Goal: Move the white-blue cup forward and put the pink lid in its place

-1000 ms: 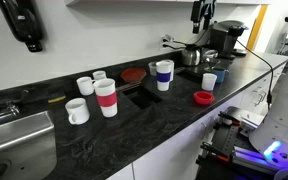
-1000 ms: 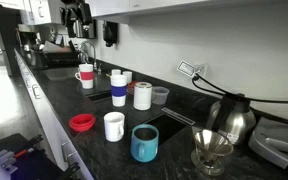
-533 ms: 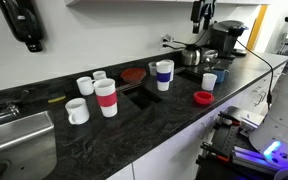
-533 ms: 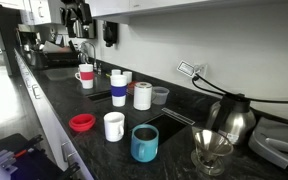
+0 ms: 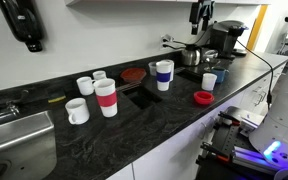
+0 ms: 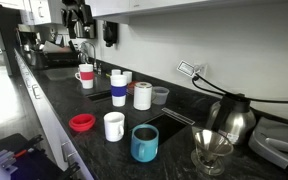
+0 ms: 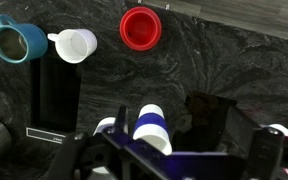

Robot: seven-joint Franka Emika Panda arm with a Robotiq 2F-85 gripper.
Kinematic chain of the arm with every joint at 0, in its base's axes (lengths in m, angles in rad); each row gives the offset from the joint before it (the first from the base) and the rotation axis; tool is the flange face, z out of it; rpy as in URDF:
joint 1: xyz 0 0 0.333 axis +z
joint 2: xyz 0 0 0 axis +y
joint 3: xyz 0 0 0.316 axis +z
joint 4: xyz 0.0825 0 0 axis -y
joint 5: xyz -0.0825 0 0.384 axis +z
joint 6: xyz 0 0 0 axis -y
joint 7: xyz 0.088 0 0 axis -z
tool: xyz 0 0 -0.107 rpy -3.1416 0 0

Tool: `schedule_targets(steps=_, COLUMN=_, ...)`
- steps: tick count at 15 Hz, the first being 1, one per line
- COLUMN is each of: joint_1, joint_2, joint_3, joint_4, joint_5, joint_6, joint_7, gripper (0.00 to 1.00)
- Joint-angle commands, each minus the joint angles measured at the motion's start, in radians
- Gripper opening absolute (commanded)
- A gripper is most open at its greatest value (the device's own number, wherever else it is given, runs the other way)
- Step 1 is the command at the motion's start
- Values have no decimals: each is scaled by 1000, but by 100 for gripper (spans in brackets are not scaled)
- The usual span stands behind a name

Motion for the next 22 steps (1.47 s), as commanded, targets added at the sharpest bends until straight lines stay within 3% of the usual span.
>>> schedule_targets(steps=1, joint_1=-8, joint_2=84, joint_3=3, joint_4=27, joint_5=-4, joint_6=54, joint_7=24, gripper=100)
schedule_targets(steps=6, joint_1=-39, joint_2=195, joint_3=12, joint_4=27, joint_5=-13, joint_6=203, joint_7=154, gripper=100)
schedule_targets(steps=7, joint_1=-16, joint_2=169, joint_3=1, joint_4=9, joint_5=2, joint_6=185, joint_7=103, gripper=100)
schedule_targets(steps=13, joint_1=-17, joint_2=171, joint_3=2, joint_4=9, joint_5=2, joint_6=190, joint_7=110, gripper=100)
schedule_targets(steps=22, joint_1=-105, joint_2=234, joint_3=4, joint_4=-17, joint_5=58, joint_6=309, joint_7=461, gripper=100)
